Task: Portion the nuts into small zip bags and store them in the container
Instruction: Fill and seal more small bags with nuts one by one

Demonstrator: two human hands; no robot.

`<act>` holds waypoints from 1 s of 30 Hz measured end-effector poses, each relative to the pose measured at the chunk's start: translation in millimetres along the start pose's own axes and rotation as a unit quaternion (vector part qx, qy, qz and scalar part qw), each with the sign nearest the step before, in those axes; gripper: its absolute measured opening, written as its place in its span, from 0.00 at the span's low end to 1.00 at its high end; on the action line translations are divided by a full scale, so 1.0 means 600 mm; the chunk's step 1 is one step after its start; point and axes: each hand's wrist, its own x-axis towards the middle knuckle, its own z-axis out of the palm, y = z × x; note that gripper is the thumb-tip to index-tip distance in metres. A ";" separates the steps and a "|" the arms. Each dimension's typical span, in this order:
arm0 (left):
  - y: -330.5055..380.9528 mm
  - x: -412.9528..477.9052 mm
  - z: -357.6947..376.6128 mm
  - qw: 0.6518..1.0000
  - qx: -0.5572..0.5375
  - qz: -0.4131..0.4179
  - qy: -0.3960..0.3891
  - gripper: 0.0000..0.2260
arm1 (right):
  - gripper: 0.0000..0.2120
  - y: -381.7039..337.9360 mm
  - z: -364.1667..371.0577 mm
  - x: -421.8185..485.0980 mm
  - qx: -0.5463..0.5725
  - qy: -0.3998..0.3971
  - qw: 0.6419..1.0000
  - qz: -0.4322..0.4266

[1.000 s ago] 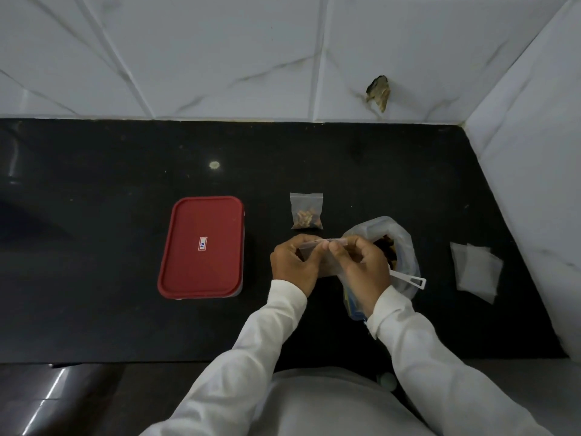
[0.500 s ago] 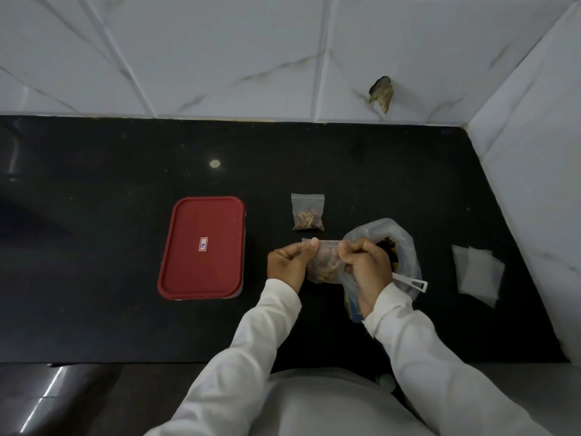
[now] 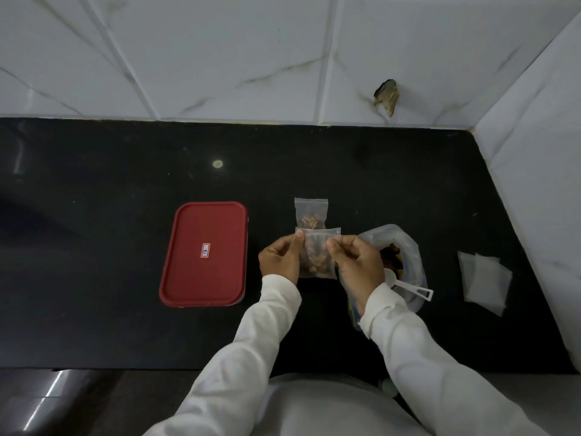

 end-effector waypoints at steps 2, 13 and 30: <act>0.002 0.011 0.004 0.999 0.026 0.025 0.001 0.06 | 0.05 -0.004 0.007 0.016 -0.032 0.011 0.999 -0.016; -0.007 0.087 0.027 0.985 0.162 0.058 0.024 0.02 | 0.08 -0.015 0.043 0.105 -0.235 0.030 0.971 -0.013; -0.010 0.091 0.025 0.985 0.160 0.031 0.051 0.11 | 0.11 -0.013 0.039 0.122 -0.230 0.051 0.971 -0.040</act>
